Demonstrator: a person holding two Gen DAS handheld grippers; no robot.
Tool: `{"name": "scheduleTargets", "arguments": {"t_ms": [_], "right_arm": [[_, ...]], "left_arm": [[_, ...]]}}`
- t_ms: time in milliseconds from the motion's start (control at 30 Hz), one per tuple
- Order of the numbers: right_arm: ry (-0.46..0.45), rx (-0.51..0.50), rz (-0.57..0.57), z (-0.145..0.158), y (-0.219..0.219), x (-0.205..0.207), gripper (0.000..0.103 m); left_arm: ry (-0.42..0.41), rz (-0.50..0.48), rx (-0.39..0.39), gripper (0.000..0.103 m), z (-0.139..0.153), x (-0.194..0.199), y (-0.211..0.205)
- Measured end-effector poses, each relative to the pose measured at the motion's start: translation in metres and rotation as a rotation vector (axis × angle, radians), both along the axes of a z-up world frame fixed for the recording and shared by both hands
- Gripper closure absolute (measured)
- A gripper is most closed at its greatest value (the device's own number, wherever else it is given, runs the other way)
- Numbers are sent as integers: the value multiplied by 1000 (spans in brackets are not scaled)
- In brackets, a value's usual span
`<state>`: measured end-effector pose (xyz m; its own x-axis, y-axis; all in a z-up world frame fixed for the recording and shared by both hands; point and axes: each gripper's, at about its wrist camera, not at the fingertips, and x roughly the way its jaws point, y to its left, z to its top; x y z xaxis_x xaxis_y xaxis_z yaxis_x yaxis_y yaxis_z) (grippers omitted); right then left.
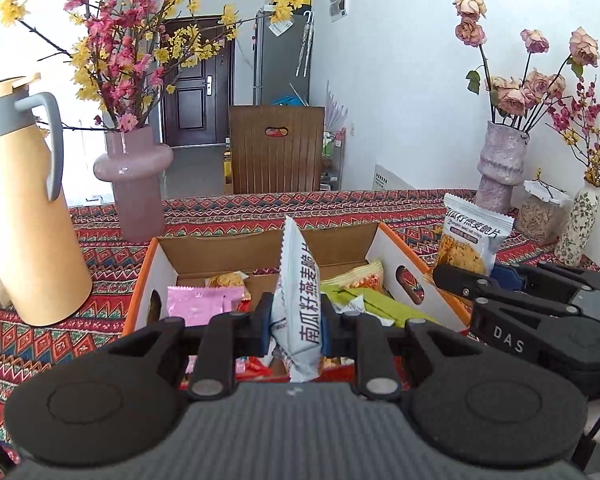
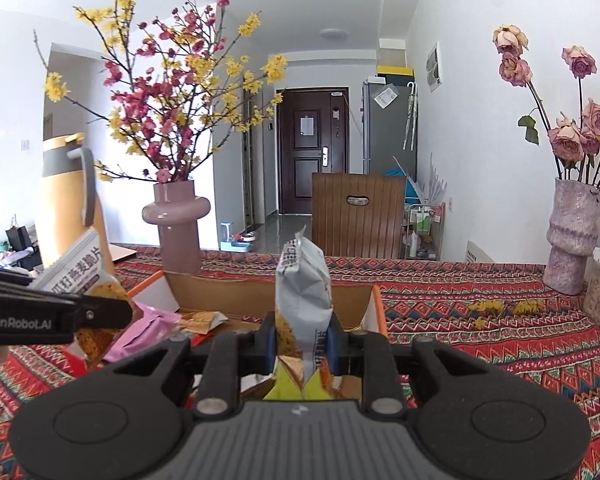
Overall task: Organize snacks
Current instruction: 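Carry both packets into the box and open both tools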
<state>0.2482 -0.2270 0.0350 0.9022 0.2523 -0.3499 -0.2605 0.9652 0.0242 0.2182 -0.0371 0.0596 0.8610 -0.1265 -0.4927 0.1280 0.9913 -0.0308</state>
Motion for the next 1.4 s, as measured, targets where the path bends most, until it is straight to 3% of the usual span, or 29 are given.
{"name": "scheduleTargets", "arguments": {"t_ms": [333, 600, 667, 700, 767, 933, 1000, 1067, 1100, 1400], "right_arm": [[97, -52, -33, -27, 2, 54, 80], [139, -56, -36, -42, 6, 69, 79], [138, -50, -37, -42, 5, 69, 75], [135, -47, -41, -42, 4, 68, 68], [123, -32, -49, -40, 1, 65, 51], [88, -9, -52, -33, -3, 53, 13], [72, -4, -55, -30, -4, 47, 2], [61, 4, -57, -27, -5, 42, 0], [58, 8, -58, -25, -5, 39, 0], [47, 18, -68, -18, -5, 15, 0]], "left_arm": [[67, 37, 46, 81, -21, 54, -3], [97, 65, 58, 81, -42, 74, -1], [86, 66, 49, 79, -43, 73, 1], [81, 72, 48, 79, -43, 73, 2], [71, 73, 38, 72, -41, 72, 5], [21, 106, 29, 30, -33, 62, 11], [-9, 115, 21, 18, -30, 57, 13], [-35, 117, 15, 10, -25, 51, 15], [-44, 125, 12, 0, -23, 48, 16], [-61, 139, -24, 0, -15, 29, 22]]}}
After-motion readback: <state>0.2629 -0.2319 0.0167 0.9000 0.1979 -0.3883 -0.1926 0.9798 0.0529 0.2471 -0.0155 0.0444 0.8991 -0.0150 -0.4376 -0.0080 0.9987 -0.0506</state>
